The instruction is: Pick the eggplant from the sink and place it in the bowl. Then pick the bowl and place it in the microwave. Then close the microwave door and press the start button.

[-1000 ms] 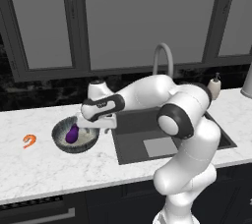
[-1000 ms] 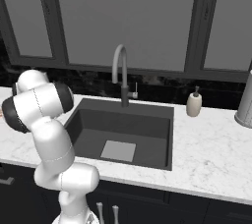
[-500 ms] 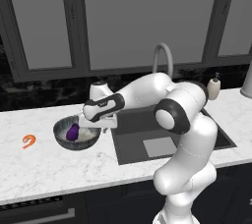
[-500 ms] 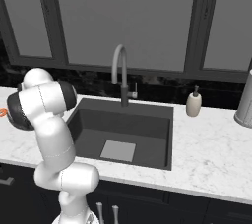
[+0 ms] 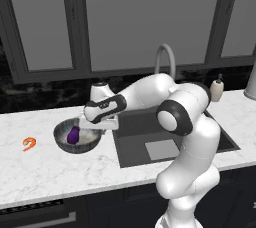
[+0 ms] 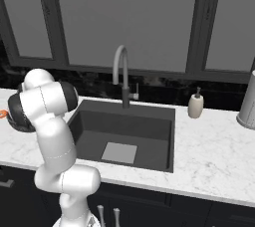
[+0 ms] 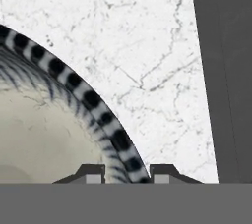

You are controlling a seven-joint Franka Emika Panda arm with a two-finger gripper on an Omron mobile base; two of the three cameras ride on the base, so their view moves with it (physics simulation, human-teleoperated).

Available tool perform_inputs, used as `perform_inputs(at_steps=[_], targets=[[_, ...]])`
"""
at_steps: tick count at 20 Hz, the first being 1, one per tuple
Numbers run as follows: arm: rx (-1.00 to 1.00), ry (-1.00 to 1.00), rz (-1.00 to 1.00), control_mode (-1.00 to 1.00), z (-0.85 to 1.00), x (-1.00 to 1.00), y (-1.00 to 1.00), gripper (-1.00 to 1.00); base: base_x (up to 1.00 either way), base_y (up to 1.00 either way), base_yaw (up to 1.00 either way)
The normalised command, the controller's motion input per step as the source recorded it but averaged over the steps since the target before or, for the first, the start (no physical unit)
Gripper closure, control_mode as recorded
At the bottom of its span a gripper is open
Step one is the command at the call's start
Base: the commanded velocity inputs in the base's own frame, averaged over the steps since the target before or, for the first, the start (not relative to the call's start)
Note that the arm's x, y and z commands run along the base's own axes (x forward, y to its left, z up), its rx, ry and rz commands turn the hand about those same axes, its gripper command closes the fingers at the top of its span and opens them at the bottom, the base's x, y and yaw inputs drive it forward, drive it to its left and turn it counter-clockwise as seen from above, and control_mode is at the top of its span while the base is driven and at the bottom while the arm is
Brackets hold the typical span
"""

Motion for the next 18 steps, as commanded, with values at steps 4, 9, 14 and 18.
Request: perform_inputs(at_steps=[4, 9, 14, 18], targets=[[0.0, -0.06, -0.02, -1.0, 0.27, -0.07, -0.01, 1.0, 0.0, 0.0, 0.0], [0.0, -0.12, -0.11, -1.0, 0.63, -0.19, -0.2, 1.0, 0.0, 0.0, 0.0], [0.09, -0.06, -0.25, -1.0, 0.63, -0.3, -0.47, 1.0, 0.0, 0.0, 0.0], [0.0, -0.08, -0.31, -1.0, 0.7, -0.2, -0.32, 1.0, 0.0, 0.0, 0.0]])
